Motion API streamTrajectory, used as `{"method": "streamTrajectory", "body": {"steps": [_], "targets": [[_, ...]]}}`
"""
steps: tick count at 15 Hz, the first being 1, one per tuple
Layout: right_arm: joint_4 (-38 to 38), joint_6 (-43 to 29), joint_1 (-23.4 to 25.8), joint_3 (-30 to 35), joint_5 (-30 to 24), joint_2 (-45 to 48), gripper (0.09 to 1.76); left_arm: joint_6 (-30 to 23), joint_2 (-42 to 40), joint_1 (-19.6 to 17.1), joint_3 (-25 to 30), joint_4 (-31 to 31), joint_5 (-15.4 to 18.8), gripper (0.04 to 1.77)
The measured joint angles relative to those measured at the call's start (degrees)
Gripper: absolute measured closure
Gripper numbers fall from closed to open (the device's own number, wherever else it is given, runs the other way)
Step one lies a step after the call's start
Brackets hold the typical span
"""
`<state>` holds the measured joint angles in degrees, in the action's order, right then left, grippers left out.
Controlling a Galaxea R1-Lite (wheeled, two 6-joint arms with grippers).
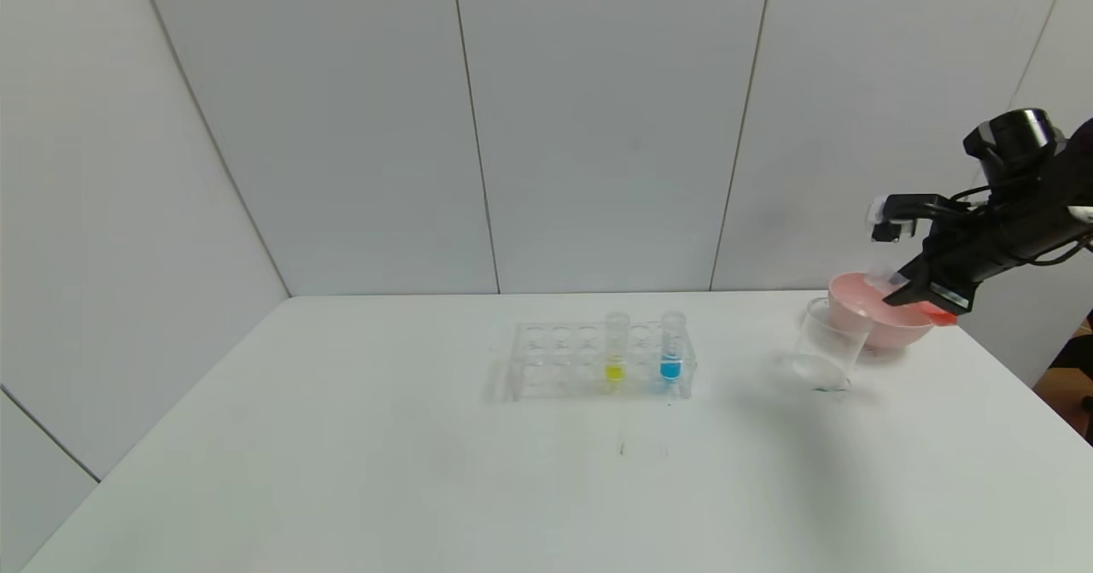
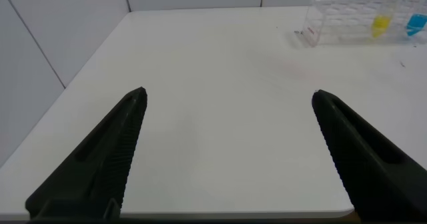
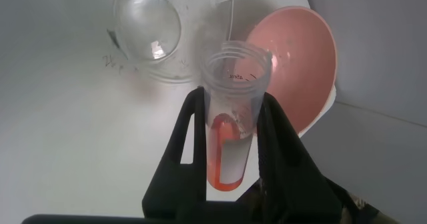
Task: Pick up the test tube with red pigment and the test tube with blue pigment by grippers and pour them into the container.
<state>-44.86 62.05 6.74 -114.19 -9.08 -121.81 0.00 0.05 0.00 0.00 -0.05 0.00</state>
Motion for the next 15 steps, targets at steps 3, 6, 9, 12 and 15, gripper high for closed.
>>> {"method": "streamTrajectory", "body": {"steps": [3,6,9,12,15], "targets": [[0.46,0.05,-1.12,-0.28,4.29,-1.34,1.34,0.00,0.00,0.00,0.00,-0.02,0.00,0.05],[1.34,0.02,-2.50,-0.41,6.44,-2.06,1.34,0.00,0.00,0.00,0.00,0.00,0.00,0.05],[1.54,0.11,-3.80,-0.44,9.18,-2.52,1.34,0.00,0.00,0.00,0.00,-0.02,0.00,0.05],[2.08,1.39,-5.07,-0.44,12.87,-2.69,1.34,0.00,0.00,0.00,0.00,0.00,0.00,0.05],[2.15,2.02,-6.00,-0.41,15.73,-2.83,1.34,0.00,0.00,0.00,0.00,0.00,0.00,0.05]]}}
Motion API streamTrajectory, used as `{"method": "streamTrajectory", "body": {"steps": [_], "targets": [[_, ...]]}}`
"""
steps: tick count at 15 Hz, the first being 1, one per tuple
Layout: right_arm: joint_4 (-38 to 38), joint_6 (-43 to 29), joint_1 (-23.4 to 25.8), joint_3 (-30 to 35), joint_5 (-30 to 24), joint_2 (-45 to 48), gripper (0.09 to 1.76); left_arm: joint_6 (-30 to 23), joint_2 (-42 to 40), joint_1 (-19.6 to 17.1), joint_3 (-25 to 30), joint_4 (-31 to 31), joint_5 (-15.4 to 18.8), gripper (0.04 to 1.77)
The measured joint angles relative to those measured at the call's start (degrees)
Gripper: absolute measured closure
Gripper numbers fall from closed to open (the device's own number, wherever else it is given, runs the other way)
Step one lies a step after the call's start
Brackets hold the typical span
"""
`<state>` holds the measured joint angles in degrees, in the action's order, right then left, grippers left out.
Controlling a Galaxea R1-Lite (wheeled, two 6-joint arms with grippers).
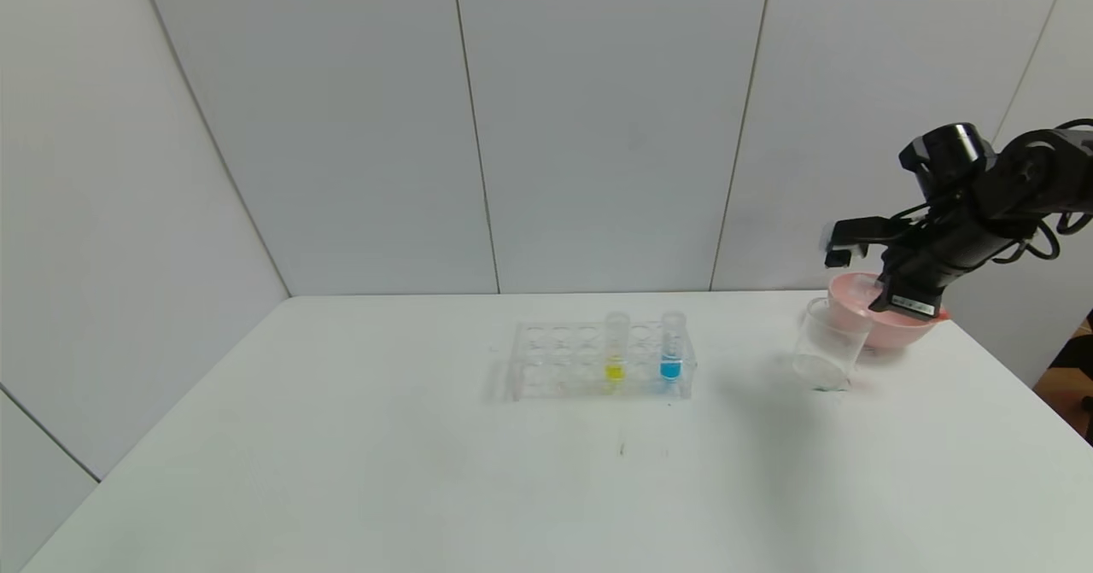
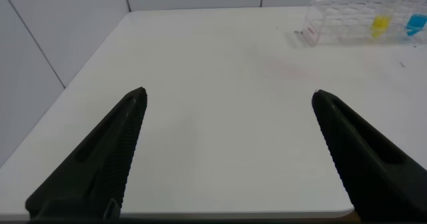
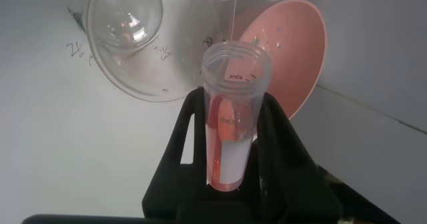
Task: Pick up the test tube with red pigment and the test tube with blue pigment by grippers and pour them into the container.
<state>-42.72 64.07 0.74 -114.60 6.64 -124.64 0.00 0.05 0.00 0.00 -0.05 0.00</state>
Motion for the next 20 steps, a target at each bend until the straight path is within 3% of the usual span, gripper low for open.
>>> {"method": "streamTrajectory", "body": {"steps": [20], "targets": [[3.88,9.47,-1.84,0.00,13.85,-1.05,1.34,0.00,0.00,0.00,0.00,0.00,0.00,0.05]]}}
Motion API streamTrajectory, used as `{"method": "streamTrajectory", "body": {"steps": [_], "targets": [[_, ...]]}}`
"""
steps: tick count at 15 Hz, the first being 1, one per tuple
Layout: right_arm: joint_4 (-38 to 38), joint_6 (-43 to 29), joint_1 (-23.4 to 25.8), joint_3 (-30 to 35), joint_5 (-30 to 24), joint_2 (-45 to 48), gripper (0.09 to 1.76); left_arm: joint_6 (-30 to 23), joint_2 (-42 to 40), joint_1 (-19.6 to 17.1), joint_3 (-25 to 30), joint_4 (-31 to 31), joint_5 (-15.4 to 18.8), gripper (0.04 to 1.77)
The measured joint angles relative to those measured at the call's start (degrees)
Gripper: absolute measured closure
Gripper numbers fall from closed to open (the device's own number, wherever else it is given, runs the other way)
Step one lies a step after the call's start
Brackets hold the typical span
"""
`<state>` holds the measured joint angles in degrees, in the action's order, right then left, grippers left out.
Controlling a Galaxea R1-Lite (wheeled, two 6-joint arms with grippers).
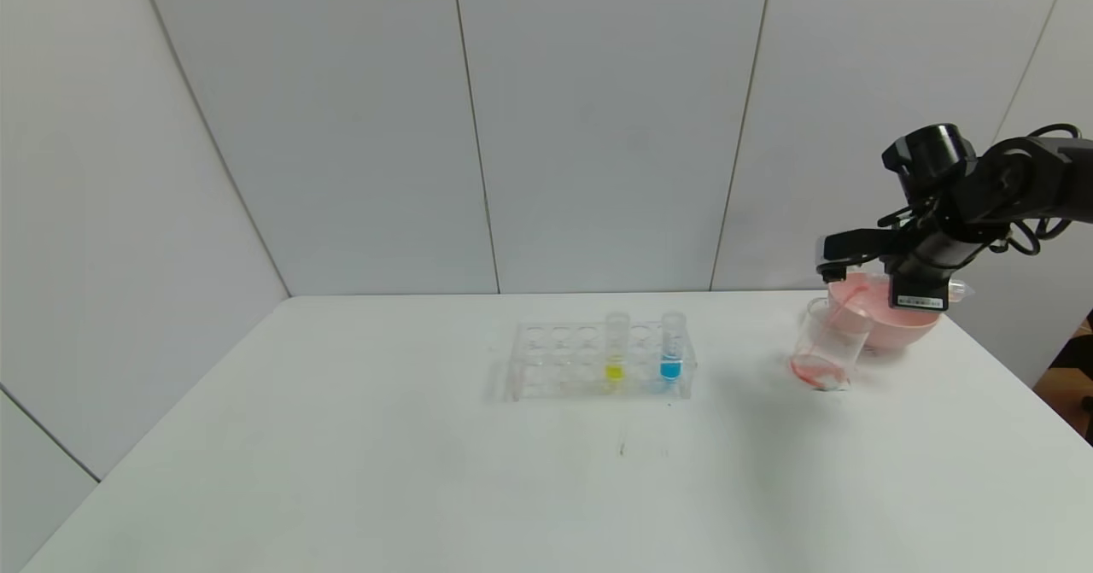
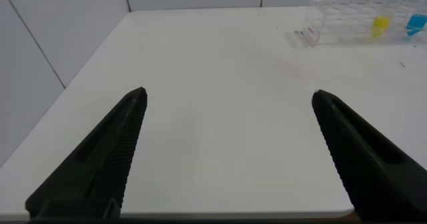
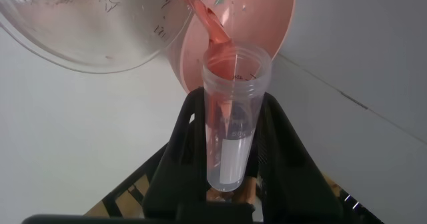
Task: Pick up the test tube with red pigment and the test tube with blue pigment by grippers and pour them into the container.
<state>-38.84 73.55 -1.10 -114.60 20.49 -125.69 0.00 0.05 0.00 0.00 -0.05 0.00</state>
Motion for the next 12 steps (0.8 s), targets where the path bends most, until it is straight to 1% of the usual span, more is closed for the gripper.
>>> {"method": "streamTrajectory", "body": {"steps": [5,10,12], "targets": [[-0.20,1.89,-0.24,0.00,3.07,-0.02,1.34,0.00,0.00,0.00,0.00,0.00,0.00,0.05],[-0.68,3.04,-0.83,0.00,3.49,0.24,1.34,0.00,0.00,0.00,0.00,0.02,0.00,0.05],[-0.77,4.10,-1.13,0.00,5.14,0.60,1.34,0.00,0.00,0.00,0.00,0.00,0.00,0.05]]}}
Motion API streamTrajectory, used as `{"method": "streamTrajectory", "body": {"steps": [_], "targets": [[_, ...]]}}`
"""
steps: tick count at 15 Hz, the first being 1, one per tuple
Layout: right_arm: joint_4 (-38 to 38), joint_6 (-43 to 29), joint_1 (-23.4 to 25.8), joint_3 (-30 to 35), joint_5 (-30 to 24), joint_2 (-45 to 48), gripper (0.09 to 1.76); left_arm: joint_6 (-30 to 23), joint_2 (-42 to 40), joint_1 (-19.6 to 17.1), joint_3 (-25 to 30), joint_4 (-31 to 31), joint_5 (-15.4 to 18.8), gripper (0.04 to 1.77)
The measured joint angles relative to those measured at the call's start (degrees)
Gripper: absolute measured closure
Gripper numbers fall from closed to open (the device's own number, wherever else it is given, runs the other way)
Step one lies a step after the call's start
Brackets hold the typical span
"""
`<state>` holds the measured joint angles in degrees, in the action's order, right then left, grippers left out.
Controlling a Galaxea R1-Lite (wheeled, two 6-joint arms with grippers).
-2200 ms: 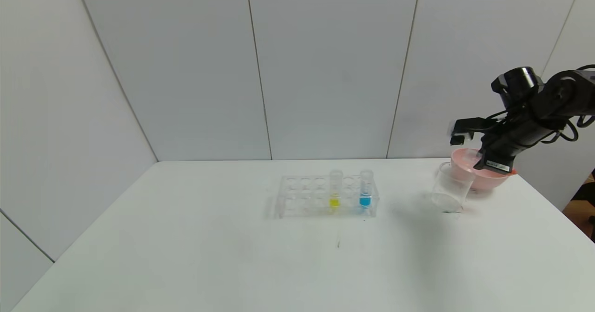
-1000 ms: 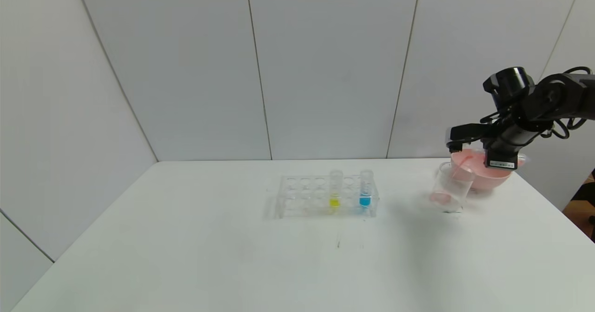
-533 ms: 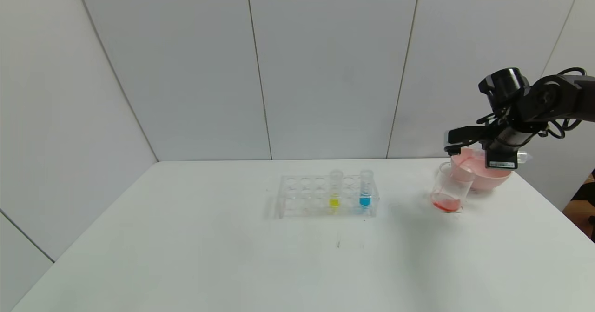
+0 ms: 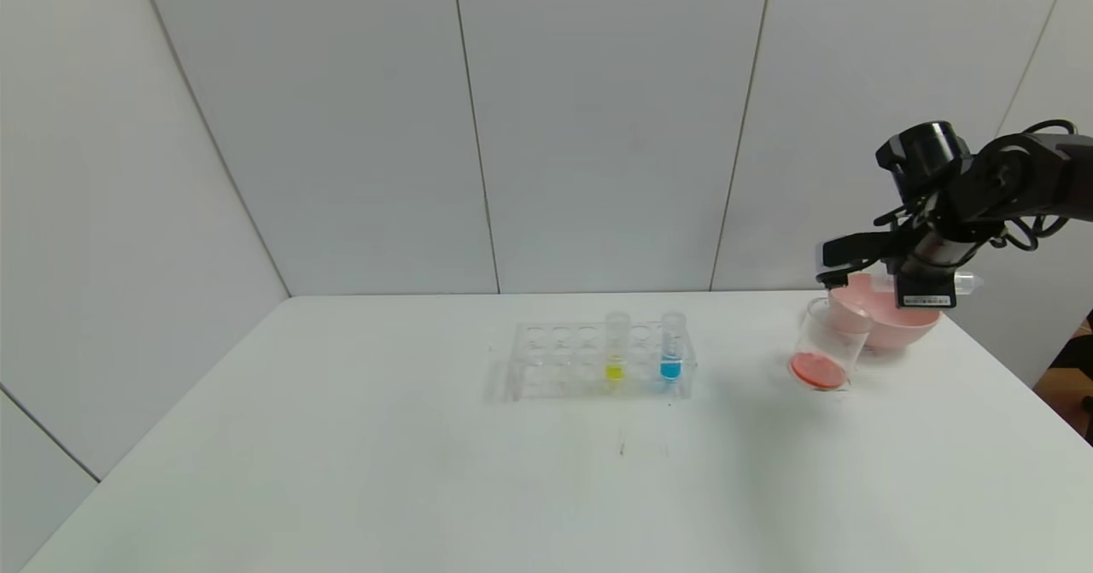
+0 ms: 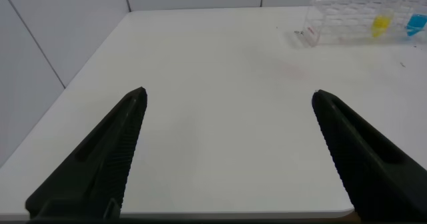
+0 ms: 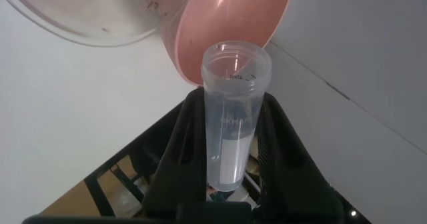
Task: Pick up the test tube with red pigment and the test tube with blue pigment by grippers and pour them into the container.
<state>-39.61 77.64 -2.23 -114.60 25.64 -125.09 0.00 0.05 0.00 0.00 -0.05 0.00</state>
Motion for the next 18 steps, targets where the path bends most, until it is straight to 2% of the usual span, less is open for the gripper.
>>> {"method": "streamTrajectory", "body": {"steps": [3,10,12,16,18], "targets": [[-0.73,1.51,-0.93,0.00,2.90,0.76,1.34,0.00,0.00,0.00,0.00,0.02,0.00,0.05],[-1.85,0.67,-1.29,0.07,1.69,1.80,1.34,0.00,0.00,0.00,0.00,0.00,0.00,0.05],[-1.23,-1.06,-0.07,0.09,-3.61,2.18,1.34,0.00,0.00,0.00,0.00,0.02,0.00,0.05],[2.80,-11.50,4.24,0.60,-23.56,2.86,1.34,0.00,0.00,0.00,0.00,0.00,0.00,0.05],[3.13,-18.05,6.94,0.77,-35.27,3.36,1.34,0.00,-0.02,0.00,0.00,0.02,0.00,0.05]]}}
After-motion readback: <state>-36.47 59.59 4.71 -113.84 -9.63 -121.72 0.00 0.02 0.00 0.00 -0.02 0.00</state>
